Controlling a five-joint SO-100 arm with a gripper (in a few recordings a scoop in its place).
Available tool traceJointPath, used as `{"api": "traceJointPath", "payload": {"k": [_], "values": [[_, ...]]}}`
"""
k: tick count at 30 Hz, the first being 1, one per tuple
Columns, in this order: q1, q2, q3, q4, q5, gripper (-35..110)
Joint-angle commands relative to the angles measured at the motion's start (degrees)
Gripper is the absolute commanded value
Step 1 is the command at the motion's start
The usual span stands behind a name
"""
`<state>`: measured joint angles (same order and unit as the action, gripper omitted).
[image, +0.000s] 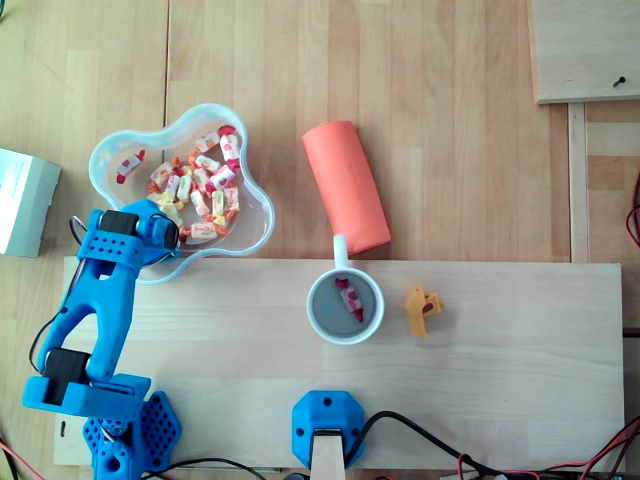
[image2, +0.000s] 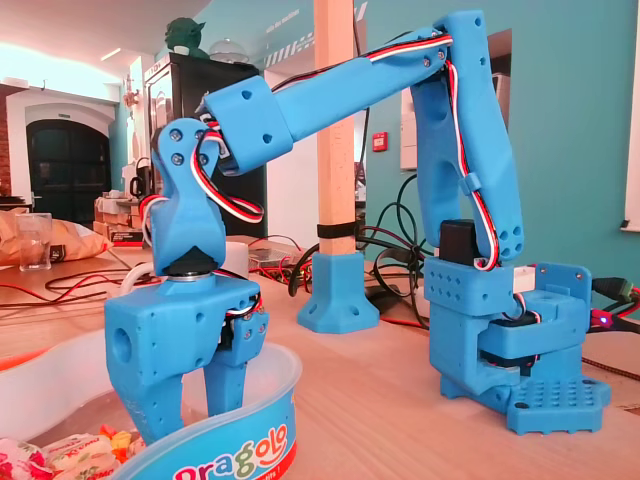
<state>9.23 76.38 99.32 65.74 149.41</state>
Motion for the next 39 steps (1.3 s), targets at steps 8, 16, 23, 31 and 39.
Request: {"api": "traceJointPath", "payload": {"k": [8, 16, 23, 31, 39], "values": [[0.6, 1.2, -0.8, 0.7, 1.2, 12], [0.6, 1.2, -0.9, 0.7, 1.1, 1], [0.6, 1.3, -0.9, 0.7, 0.3, -2], [1.3, 1.5, -4.1, 1.7, 0.2, -3], [1.5, 1.6, -7.9, 1.9, -3.7, -3]]}}
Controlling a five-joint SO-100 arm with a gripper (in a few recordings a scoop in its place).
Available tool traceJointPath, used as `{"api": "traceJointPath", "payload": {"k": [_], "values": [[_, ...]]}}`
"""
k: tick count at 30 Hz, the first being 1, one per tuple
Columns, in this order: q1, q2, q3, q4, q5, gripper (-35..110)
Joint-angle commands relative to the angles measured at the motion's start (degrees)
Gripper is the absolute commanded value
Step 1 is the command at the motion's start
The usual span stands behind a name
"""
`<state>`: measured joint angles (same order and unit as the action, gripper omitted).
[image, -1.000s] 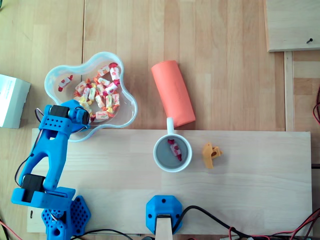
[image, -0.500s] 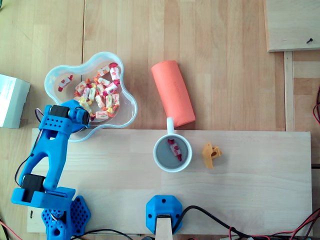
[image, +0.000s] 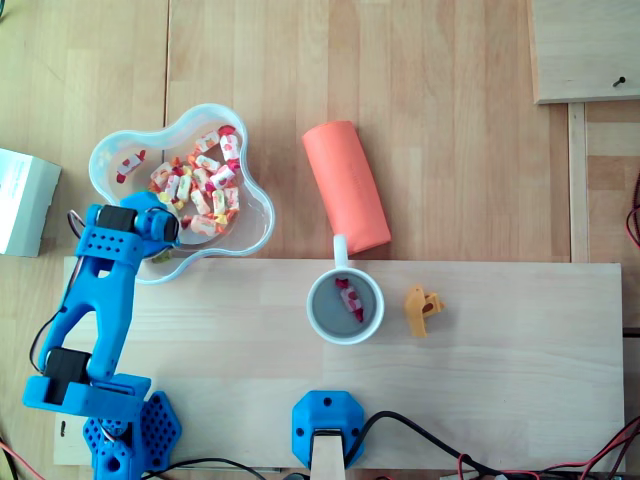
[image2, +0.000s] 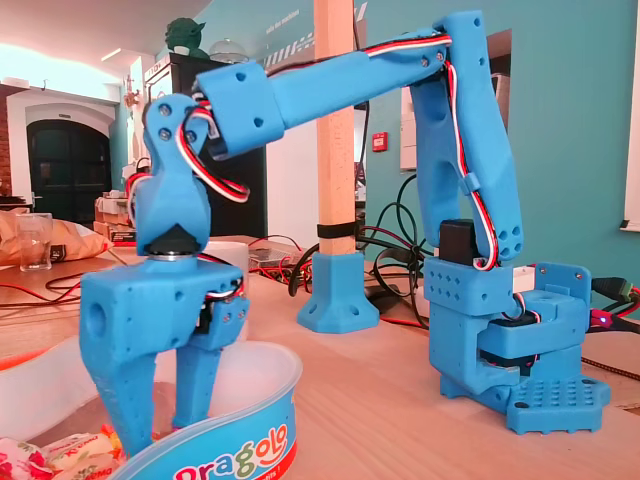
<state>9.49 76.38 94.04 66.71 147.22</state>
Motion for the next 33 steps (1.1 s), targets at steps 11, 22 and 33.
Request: {"api": "traceJointPath", "payload": {"k": [11, 22, 33], "values": [[1.3, 10.2, -3.3, 7.9, -3.4, -2], [1.4, 21.2, -8.3, 23.6, -4.4, -2], [1.5, 24.7, -15.6, 31.9, -6.5, -2]]}}
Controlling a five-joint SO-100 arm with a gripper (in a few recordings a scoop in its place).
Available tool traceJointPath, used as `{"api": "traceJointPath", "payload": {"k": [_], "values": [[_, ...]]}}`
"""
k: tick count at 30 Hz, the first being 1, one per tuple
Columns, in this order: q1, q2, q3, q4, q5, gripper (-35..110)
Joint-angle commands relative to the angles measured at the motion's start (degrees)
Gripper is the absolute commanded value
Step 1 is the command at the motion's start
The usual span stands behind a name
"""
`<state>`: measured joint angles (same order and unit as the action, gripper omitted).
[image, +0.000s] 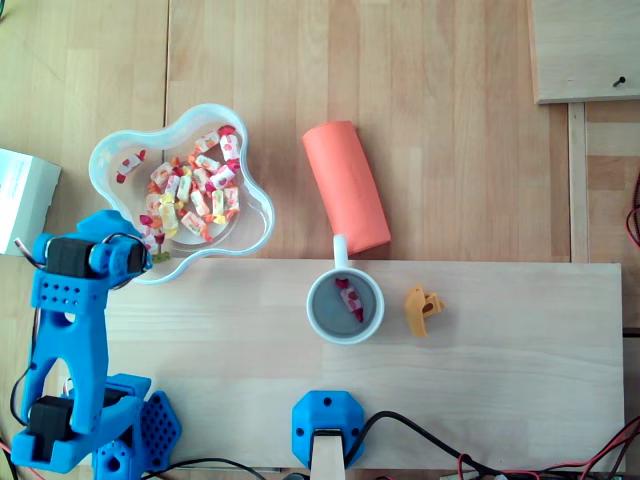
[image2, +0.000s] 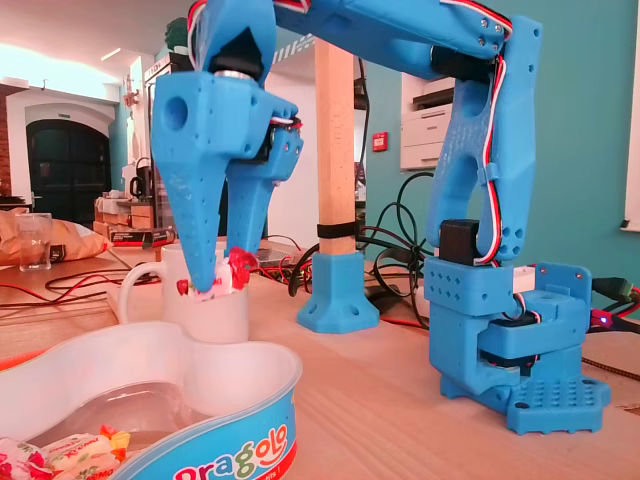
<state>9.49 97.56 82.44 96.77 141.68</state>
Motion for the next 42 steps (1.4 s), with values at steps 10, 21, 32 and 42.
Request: {"api": "traceJointPath", "payload": {"k": [10, 21, 32, 42], "values": [[9.7, 3.3, -13.1, 2.1, -20.8, -2], [29.8, 3.2, -23.2, 2.1, -48.6, -2], [52.2, 2.5, -23.6, 1.9, -66.2, -2], [55.7, 0.6, -22.1, -9.8, -68.6, -2]]}}
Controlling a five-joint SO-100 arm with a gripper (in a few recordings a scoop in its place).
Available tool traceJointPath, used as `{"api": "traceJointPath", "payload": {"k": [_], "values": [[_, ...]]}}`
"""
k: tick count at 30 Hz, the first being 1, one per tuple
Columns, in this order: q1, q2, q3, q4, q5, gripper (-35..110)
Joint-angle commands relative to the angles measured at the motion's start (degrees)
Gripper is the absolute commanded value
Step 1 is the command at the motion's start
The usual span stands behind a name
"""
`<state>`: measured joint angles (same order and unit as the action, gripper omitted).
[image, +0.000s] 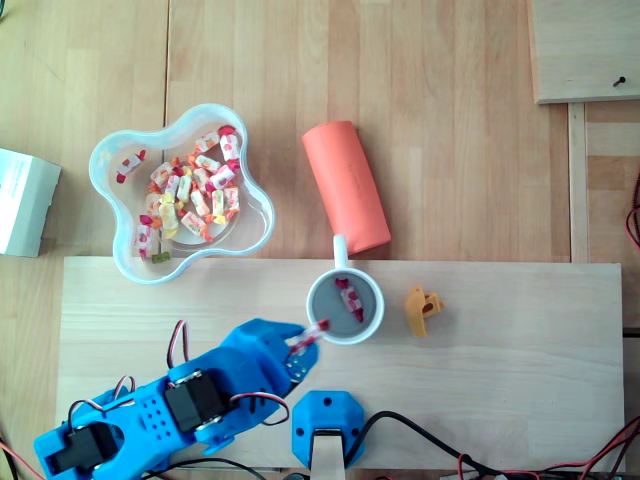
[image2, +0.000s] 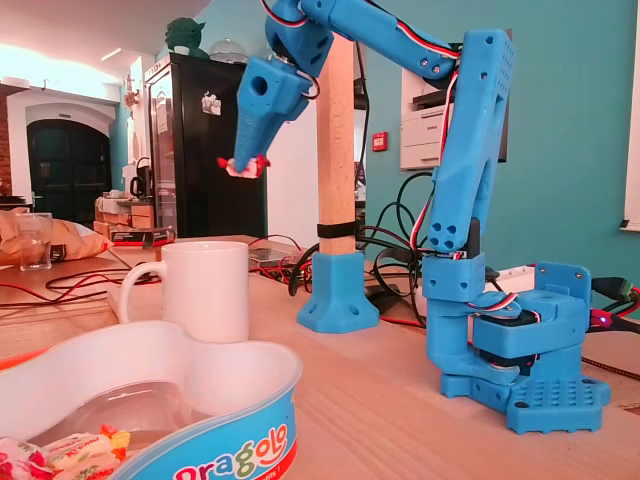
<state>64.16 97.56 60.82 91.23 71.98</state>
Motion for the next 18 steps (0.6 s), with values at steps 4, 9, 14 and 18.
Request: {"api": "traceJointPath", "payload": {"k": [4, 9, 14, 18], "values": [[1.0, -3.2, 1.8, -9.9, 2.8, -2], [-0.7, -6.9, 4.6, -14.2, 5.4, -2], [-4.0, -8.9, 6.0, -18.2, 6.2, -2], [-4.4, -8.8, 7.1, -18.2, 6.4, -2]]}}
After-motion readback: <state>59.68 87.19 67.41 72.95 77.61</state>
